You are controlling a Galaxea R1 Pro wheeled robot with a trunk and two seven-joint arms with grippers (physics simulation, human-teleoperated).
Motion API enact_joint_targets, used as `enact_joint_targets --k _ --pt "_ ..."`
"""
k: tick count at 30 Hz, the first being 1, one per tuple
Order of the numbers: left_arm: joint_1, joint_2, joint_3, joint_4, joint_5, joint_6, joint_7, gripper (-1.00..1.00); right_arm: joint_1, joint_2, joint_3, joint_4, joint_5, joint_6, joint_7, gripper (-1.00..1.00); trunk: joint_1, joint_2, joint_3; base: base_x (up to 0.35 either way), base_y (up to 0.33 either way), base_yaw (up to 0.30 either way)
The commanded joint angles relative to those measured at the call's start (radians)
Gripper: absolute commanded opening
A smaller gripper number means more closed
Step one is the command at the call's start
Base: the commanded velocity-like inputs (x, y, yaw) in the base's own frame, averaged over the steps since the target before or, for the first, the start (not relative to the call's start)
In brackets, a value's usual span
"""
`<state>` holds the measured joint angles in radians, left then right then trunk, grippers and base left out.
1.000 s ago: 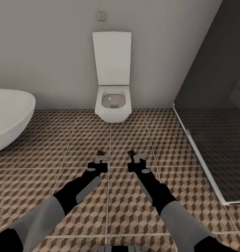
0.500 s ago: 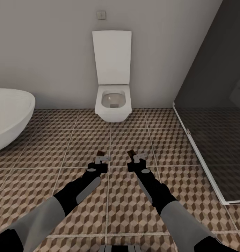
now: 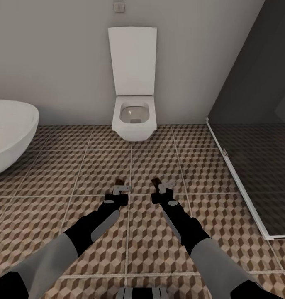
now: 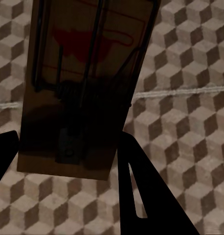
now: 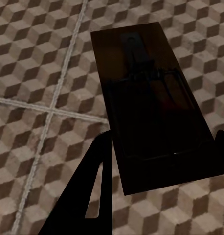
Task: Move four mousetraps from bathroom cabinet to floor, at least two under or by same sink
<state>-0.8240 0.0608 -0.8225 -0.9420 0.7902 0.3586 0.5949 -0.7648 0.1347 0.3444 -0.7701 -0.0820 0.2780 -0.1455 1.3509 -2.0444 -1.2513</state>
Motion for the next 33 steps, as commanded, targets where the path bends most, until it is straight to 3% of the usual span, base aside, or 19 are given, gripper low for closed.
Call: enact_joint_targets --k 1,33 --pt "-0.001 0.001 -0.004 -0.002 0.006 0.002 0.008 -1.0 -0.001 -0.001 0.005 -0.001 -0.01 0.004 -0.009 -1.0 0.004 -0.008 -0.005 0.0 0.0 0.0" --pt "-0.001 -0.001 -0.004 -0.006 0.006 0.002 0.008 -1.0 -0.001 -0.001 0.004 -0.001 -0.01 0.004 -0.01 -1.0 0.126 -0.232 -0.155 0.0 0.0 0.0"
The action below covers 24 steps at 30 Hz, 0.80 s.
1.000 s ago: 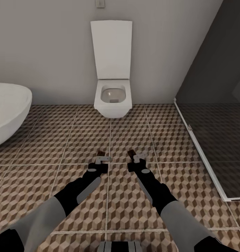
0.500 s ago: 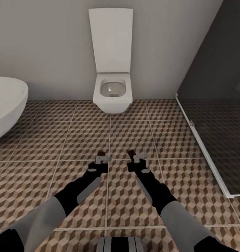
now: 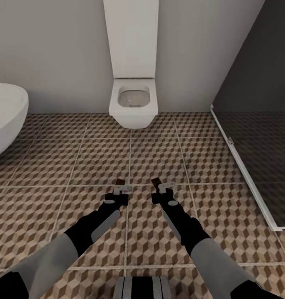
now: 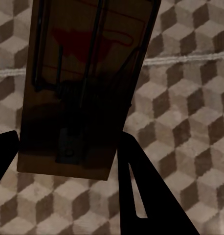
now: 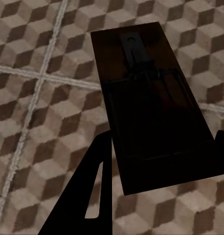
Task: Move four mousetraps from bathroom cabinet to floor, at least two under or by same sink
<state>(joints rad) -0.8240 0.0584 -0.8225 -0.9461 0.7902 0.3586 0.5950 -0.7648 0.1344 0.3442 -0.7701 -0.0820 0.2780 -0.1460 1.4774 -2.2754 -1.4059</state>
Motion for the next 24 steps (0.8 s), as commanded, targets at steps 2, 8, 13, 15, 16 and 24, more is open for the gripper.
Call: enact_joint_targets --k 2,8,13,15,16,24 --pt "-0.001 0.001 -0.004 -0.002 0.006 0.002 0.008 -1.0 -0.001 0.0 0.005 -0.001 -0.01 0.004 -0.009 -1.0 0.008 -0.015 -0.01 0.0 0.0 0.0" --pt "-0.001 0.0 -0.004 -0.002 0.006 0.002 0.008 -1.0 -0.001 0.0 0.005 -0.001 -0.01 0.004 -0.009 -1.0 0.031 -0.057 -0.038 0.0 0.0 0.0" --pt "-0.001 0.0 -0.004 -0.003 0.006 0.002 0.008 -1.0 -0.001 0.001 0.005 -0.001 -0.01 0.004 -0.009 -1.0 0.05 -0.092 -0.062 0.0 0.0 0.0" --pt "-0.001 0.0 -0.004 -0.003 0.006 0.002 0.008 -1.0 -0.001 0.001 0.005 -0.001 -0.01 0.004 -0.009 -1.0 0.057 -0.106 -0.071 0.0 0.0 0.0" --pt "-0.001 0.0 -0.004 -0.003 0.006 0.002 0.008 -1.0 -0.001 0.001 0.005 -0.001 -0.01 0.004 -0.01 -1.0 0.061 -0.113 -0.076 0.0 0.0 0.0" --pt "-0.001 0.0 -0.004 -0.003 0.006 0.002 0.008 -1.0 -0.001 0.001 0.006 -0.001 -0.01 0.004 -0.009 -1.0 0.092 -0.169 -0.113 0.0 0.0 0.0"
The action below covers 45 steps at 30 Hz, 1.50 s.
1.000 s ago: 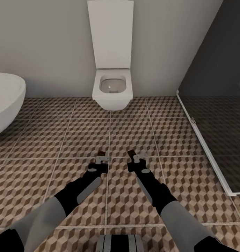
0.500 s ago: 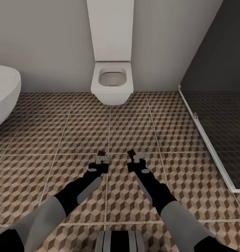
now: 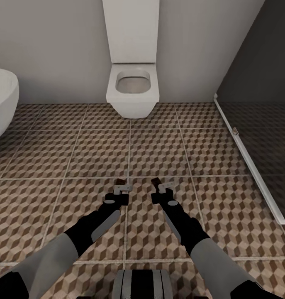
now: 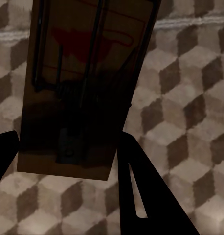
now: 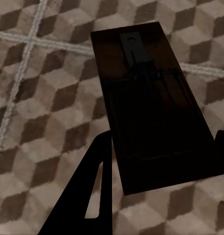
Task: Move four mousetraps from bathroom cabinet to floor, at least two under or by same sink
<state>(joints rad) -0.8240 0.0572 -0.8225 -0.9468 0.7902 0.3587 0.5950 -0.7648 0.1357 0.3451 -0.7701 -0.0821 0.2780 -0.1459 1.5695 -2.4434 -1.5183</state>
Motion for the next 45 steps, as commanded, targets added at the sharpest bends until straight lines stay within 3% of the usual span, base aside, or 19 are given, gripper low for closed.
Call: enact_joint_targets --k 1,10,18,27,35,45 --pt "-0.001 0.001 -0.004 -0.002 0.006 0.002 0.008 -1.0 -0.001 -0.001 0.005 -0.001 -0.01 0.004 -0.009 -1.0 0.004 -0.008 -0.005 0.0 0.0 0.0" --pt "-0.001 0.001 -0.004 -0.003 0.006 0.002 0.008 -1.0 -0.001 -0.001 0.005 -0.001 -0.01 0.004 -0.009 -1.0 0.031 -0.057 -0.048 0.0 0.0 0.0" --pt "0.0 -0.003 -0.022 -0.004 0.006 0.0 0.008 -1.0 -0.001 -0.002 0.004 -0.003 -0.009 -0.024 -0.009 -1.0 0.031 -0.057 -0.051 0.0 0.0 0.0" --pt "0.0 -0.006 -0.082 -0.004 0.003 -0.009 0.009 -1.0 0.001 -0.003 0.004 0.003 -0.008 -0.244 -0.009 -1.0 0.031 -0.057 -0.051 0.0 0.0 0.0" --pt "0.007 -0.003 -0.088 0.002 0.003 -0.102 0.007 -1.0 0.001 -0.005 0.004 0.023 -0.007 -0.272 -0.008 -1.0 0.031 -0.057 -0.051 0.0 0.0 0.0" --pt "0.027 0.014 -0.089 -0.044 0.002 -0.122 0.009 -1.0 0.001 -0.005 0.005 0.028 -0.007 -0.273 -0.009 -1.0 0.031 -0.057 -0.051 0.0 0.0 0.0"
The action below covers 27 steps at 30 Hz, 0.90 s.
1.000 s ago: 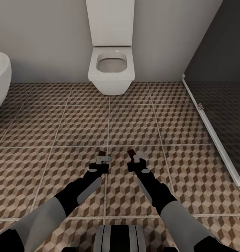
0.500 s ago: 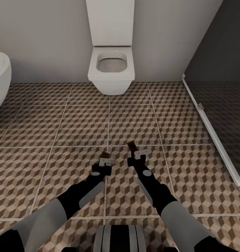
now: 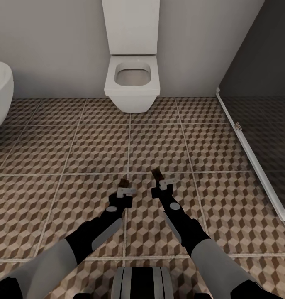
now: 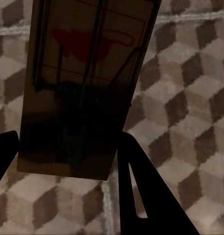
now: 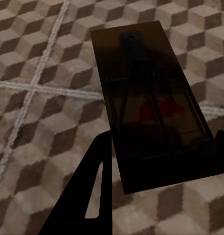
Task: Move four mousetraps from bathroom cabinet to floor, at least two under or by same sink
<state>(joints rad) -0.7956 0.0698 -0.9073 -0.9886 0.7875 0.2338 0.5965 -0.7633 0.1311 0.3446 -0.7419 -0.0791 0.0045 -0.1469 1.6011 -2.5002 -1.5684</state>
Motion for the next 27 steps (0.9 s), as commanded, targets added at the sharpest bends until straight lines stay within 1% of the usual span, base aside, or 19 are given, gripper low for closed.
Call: enact_joint_targets --k 1,2,5,7,10,14,27 --pt "0.005 0.005 -0.004 -0.009 0.001 -0.003 0.008 -1.0 -0.001 -0.001 0.005 0.002 -0.01 0.0 -0.008 -1.0 0.0 0.0 -0.001 0.0 0.0 0.0" --pt "0.008 0.006 -0.004 -0.011 -0.001 -0.007 0.008 -1.0 -0.001 -0.001 0.005 0.003 -0.01 0.0 -0.008 -1.0 0.0 0.0 -0.001 0.0 0.0 0.0" --pt "0.016 0.014 -0.004 -0.015 -0.03 -0.031 0.007 -1.0 -0.001 -0.001 0.005 0.005 -0.01 0.0 -0.009 -1.0 0.0 0.0 -0.001 0.0 0.0 0.0" --pt "0.019 0.016 -0.004 -0.015 -0.059 -0.041 0.008 -1.0 -0.001 -0.002 0.005 0.005 -0.01 0.0 -0.01 -1.0 0.0 0.0 -0.001 0.0 0.0 0.0" --pt "0.02 0.017 -0.004 -0.015 -0.075 -0.045 0.008 -1.0 -0.001 -0.002 0.005 0.005 -0.01 0.0 -0.011 -1.0 0.0 0.0 -0.001 0.0 0.0 0.0" --pt "0.021 0.018 -0.004 -0.015 -0.081 -0.046 0.008 -1.0 -0.001 -0.002 0.005 0.006 -0.01 0.001 -0.012 -1.0 0.0 0.0 -0.001 0.0 0.0 0.0" --pt "0.021 0.018 -0.004 -0.018 -0.083 -0.047 0.008 -1.0 -0.001 -0.001 0.005 0.006 -0.01 0.001 -0.013 -1.0 0.006 -0.003 -0.065 0.0 0.0 0.0"
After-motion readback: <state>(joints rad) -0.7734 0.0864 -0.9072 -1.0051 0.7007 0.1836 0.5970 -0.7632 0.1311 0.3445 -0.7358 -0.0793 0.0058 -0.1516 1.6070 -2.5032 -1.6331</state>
